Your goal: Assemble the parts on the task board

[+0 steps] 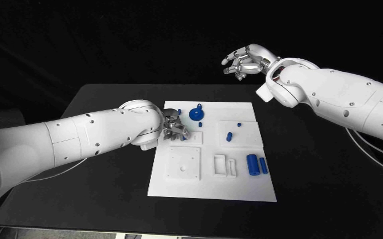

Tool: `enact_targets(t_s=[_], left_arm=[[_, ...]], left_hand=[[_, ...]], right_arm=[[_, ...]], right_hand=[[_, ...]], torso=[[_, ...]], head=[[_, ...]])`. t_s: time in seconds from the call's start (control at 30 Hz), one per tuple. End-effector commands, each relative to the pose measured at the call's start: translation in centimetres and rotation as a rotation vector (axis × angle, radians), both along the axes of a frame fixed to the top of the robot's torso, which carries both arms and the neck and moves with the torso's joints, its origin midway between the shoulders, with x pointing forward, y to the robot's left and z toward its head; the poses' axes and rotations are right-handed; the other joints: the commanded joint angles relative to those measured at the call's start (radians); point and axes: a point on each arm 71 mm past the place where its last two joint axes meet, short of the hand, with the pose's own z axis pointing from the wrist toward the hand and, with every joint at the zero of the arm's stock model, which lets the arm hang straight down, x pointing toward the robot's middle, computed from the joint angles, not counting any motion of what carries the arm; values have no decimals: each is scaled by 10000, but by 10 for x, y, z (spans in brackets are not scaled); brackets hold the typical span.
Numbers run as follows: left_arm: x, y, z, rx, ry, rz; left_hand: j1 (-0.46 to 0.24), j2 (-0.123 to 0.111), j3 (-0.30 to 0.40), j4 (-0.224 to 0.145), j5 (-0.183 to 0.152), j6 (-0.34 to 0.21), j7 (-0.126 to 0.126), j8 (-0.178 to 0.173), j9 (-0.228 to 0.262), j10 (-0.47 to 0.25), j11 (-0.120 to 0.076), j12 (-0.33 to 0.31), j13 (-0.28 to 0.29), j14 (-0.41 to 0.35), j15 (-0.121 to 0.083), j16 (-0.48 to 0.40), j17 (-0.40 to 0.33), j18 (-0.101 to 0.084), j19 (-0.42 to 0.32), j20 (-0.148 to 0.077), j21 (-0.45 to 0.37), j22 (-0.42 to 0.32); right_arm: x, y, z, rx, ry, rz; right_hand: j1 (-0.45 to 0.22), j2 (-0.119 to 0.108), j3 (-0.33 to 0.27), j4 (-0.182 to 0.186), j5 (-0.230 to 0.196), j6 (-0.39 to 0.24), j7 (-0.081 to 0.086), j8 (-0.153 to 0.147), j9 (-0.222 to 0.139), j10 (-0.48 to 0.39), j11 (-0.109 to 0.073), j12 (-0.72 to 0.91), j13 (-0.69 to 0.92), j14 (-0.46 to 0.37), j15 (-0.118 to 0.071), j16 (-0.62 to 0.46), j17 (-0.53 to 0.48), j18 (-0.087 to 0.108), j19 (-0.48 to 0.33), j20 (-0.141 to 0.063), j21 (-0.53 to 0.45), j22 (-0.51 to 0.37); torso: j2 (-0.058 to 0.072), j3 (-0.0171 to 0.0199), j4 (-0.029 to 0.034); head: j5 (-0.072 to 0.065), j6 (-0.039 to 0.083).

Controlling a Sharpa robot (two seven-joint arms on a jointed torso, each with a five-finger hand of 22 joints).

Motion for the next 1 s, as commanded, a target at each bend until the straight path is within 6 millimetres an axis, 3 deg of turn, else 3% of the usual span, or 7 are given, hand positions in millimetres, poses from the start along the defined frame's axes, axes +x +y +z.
enact_targets(t_s=[0.03,0.5,0.77,0.87,1.0], left_arm=[[0,4,-2,195,87,94],[2,6,3,90,-38,47],[3,6,12,125,567,-358],[6,7,19,6,694,-312],[9,9,26,-461,841,-191]], left_hand=[[504,632,155,-127,52,67,9,39,32,-51,-23,59,-17,-22,-33,46,-17,-63,-37,-988,-46,183],[506,654,203,-191,-4,31,2,84,121,-53,-29,67,-29,-19,-40,51,-32,-58,-31,-999,-45,186],[518,745,253,-212,-231,-49,10,119,240,-33,-19,80,-51,-1,-35,66,-55,-60,-1,-1002,-42,183],[445,885,238,-125,-428,-152,30,168,410,-55,-6,79,-67,-15,-61,54,-80,-65,15,-1005,-53,175],[300,1108,215,10,-977,-408,40,352,945,-170,5,123,-64,-86,-103,54,-112,-85,-21,-1020,-94,179]], right_arm=[[0,0,-1,-66,37,80],[0,-1,-5,-85,125,72],[1,-1,-5,-91,136,53],[1,-1,-5,-91,138,51],[0,0,-6,-94,168,89]], right_hand=[[-51,3,-43,4,40,-1,57,9,13,-57,-16,69,-15,-79,1,55,-17,150,21,32,-41,191],[-52,4,-42,4,52,-5,59,7,13,-61,-15,71,-21,-82,3,56,-21,150,20,33,-47,191],[-55,5,-43,5,58,-7,60,7,13,-64,-14,72,-24,-85,4,56,-24,150,20,34,-50,192],[-56,7,-43,6,60,-8,60,6,13,-65,-13,73,-25,-85,4,56,-25,150,20,34,-51,192],[-62,15,-42,12,69,-11,61,5,13,-67,-12,74,-29,-87,5,57,-28,150,20,35,-54,192]], torso=[[-2,6,9],[15,-10,-14],[25,-10,-6],[17,-12,-10],[6,0,-17]], head=[[-5,12],[-23,36],[-32,43],[-25,35],[-27,57]])
